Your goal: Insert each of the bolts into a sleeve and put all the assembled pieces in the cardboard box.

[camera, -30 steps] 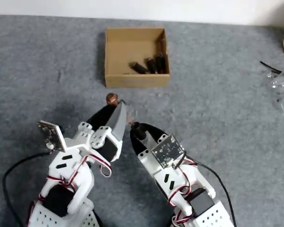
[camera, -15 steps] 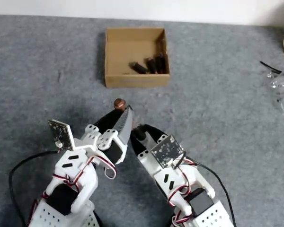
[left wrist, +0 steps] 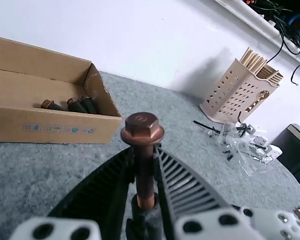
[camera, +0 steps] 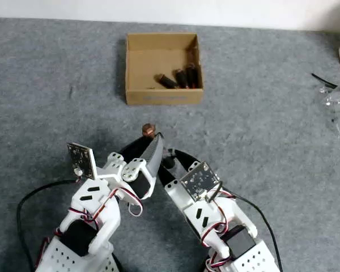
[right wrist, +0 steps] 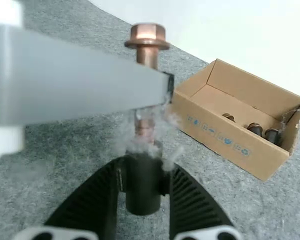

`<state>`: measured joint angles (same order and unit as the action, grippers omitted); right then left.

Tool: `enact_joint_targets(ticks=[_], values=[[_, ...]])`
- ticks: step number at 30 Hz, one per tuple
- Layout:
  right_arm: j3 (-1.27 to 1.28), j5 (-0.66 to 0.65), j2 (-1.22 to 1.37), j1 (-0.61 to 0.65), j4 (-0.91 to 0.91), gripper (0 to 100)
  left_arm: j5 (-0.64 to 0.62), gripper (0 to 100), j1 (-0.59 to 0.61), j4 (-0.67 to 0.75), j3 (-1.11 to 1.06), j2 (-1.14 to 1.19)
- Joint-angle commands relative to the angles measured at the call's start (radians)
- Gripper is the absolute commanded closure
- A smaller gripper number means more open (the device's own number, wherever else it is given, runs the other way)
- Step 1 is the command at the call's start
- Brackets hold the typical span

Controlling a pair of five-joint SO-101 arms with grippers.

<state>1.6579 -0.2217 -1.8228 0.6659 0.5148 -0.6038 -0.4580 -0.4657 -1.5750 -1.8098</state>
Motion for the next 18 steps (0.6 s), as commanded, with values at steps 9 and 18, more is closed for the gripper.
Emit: enact_joint_targets(ticks=[9, 18], values=[[0.001, 0.002, -0.012, -0.031, -0.027, 99.4, 0.006, 100, -0.01, 0.02, -0.031, -0.013], [0.002, 0.002, -0.012, -0.031, -0.027, 99.4, 0.008, 100, -0.008, 0.023, -0.028, -0.013]])
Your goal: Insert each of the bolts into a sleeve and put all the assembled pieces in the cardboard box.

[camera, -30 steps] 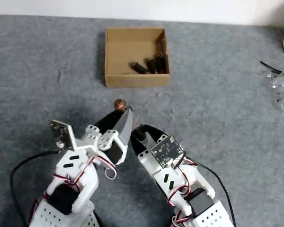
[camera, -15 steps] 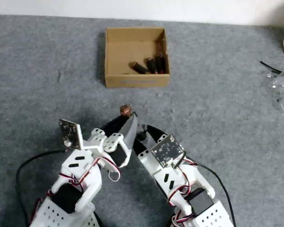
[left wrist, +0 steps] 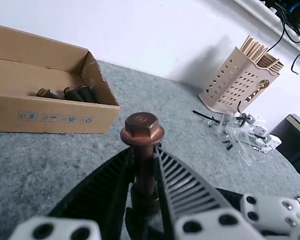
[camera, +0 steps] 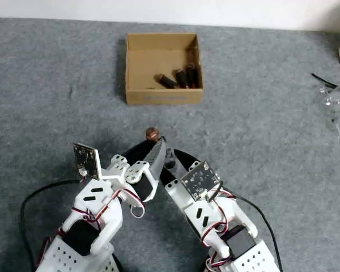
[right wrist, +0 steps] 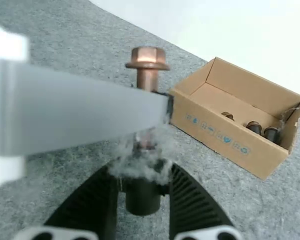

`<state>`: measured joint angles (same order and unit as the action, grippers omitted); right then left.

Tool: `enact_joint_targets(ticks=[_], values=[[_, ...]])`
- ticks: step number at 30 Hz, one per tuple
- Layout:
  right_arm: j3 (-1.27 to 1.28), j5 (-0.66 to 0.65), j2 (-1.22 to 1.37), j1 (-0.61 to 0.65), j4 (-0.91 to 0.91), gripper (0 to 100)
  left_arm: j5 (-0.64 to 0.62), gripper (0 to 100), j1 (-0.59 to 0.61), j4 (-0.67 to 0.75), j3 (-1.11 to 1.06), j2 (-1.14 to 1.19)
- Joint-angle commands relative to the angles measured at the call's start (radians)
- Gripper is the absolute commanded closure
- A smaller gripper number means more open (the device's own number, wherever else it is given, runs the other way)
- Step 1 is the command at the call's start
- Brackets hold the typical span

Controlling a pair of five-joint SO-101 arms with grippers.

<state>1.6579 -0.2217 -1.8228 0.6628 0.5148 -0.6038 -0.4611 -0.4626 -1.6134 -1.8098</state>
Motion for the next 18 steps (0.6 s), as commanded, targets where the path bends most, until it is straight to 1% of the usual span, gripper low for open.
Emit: enact_joint_targets(ticks=[1, 4, 5, 9, 11, 18], values=[[0.002, 0.002, -0.012, -0.028, -0.027, 99.4, 0.006, 100, -0.005, 0.018, 0.01, -0.013], [0.002, 0.002, -0.012, -0.028, -0.027, 99.4, 0.008, 99, -0.004, 0.017, 0.01, -0.013], [0.002, 0.002, -0.012, -0.028, -0.027, 99.4, 0.008, 97, -0.004, 0.017, 0.01, -0.013], [0.002, 0.002, -0.012, -0.028, -0.027, 99.4, 0.008, 84, -0.005, 0.003, 0.008, -0.01], [0.004, 0.002, -0.012, -0.028, -0.027, 99.4, 0.008, 80, -0.005, -0.029, 0.019, -0.01], [0.004, 0.002, -0.012, -0.028, -0.027, 99.4, 0.002, 80, -0.002, -0.043, 0.039, -0.012]])
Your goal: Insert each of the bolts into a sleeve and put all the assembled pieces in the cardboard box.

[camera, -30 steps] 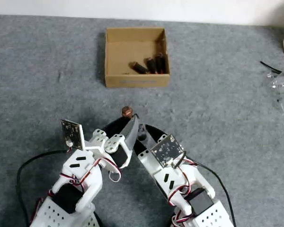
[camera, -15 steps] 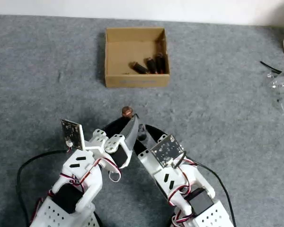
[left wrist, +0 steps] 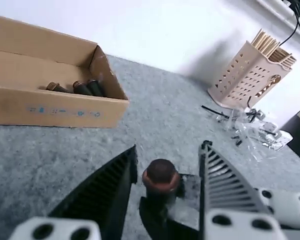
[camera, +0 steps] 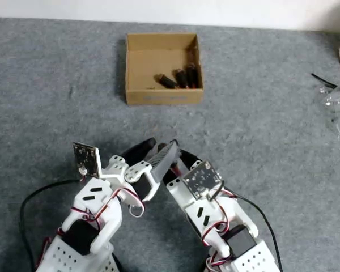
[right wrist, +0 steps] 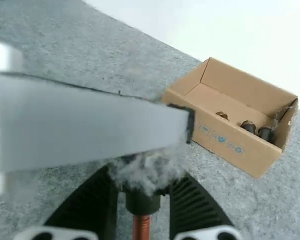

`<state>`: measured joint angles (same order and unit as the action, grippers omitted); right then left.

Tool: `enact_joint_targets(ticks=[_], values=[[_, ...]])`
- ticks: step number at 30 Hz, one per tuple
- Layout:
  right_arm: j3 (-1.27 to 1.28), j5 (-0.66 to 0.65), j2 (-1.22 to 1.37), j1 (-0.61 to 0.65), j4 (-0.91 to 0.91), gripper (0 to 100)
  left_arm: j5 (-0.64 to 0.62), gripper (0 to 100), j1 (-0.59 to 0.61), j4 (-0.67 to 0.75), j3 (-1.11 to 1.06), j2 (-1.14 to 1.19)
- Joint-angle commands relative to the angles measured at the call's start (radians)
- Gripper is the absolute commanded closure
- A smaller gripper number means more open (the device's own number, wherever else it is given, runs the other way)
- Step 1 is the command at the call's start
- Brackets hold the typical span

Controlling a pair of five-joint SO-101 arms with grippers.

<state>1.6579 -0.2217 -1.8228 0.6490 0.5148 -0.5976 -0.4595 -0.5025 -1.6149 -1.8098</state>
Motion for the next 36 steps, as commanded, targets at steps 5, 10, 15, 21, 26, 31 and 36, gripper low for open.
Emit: enact_joint_targets(ticks=[5, 10, 15, 21, 26, 31, 36], values=[[0.004, 0.002, -0.012, -0.019, -0.027, 99.4, -0.005, 80, 0.002, -0.002, 0.044, -0.015], [0.004, 0.002, -0.012, -0.058, -0.027, 99.4, -0.103, 80, 0.105, -0.002, 0.081, -0.015], [0.021, 0.002, -0.012, -0.054, -0.027, 99.4, -0.198, 80, 0.237, -0.002, 0.114, -0.015], [0.031, 0.002, -0.012, -0.056, -0.028, 99.4, -0.209, 80, 0.265, 0.002, 0.117, -0.015], [0.033, 0.0, -0.012, -0.061, -0.031, 99.4, -0.206, 80, 0.269, 0.003, 0.111, -0.015], [0.035, -0.048, -0.012, -0.081, -0.031, 99.4, -0.201, 80, 0.314, 0.003, 0.09, -0.012], [0.044, -0.049, -0.012, -0.082, -0.031, 99.4, -0.155, 80, 0.43, 0.003, 0.068, -0.012]])
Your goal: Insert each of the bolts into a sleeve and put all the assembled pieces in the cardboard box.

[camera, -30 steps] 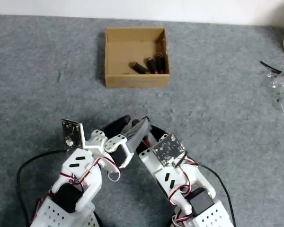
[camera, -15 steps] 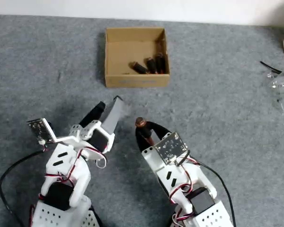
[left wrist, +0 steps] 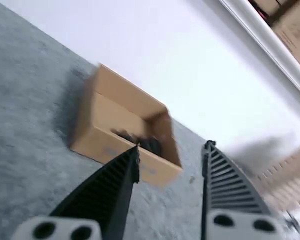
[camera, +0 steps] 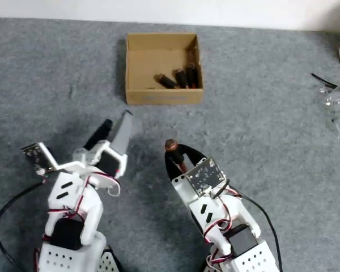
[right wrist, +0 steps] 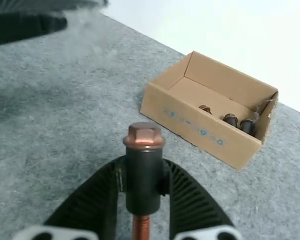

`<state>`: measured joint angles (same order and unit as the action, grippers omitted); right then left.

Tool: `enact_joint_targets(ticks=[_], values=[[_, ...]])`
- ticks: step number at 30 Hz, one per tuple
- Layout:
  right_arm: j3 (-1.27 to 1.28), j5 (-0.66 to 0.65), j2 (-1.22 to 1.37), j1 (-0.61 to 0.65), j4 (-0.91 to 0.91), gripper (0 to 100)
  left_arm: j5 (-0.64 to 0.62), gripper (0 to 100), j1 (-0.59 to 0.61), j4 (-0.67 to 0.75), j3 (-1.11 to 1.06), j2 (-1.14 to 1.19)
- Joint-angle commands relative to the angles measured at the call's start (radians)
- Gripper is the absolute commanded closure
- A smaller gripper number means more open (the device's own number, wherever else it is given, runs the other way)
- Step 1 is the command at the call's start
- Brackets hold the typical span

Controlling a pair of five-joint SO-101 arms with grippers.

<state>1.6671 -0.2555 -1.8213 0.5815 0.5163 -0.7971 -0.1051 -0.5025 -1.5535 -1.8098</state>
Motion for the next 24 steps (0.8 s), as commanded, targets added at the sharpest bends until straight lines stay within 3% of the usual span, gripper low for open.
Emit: enact_joint_targets(ticks=[1, 7, 14, 20, 24], values=[[0.045, -0.017, -0.013, -0.015, -0.033, 99.4, 0.064, 80, 0.084, 0.003, 0.004, -0.01], [0.061, -0.017, -0.013, -0.015, -0.035, 99.4, 0.153, 80, 0.093, -0.002, -0.015, -0.01], [0.093, -0.018, -0.004, -0.008, -0.105, 99.4, 0.453, 80, 0.128, 0.003, -0.093, -0.01], [0.099, -0.018, -0.002, -0.012, -0.136, 99.4, 0.471, 80, 0.13, 0.003, -0.097, -0.01], [0.031, -0.015, -0.001, -0.084, -0.136, 99.4, 0.471, 80, 0.13, 0.003, -0.096, -0.01]])
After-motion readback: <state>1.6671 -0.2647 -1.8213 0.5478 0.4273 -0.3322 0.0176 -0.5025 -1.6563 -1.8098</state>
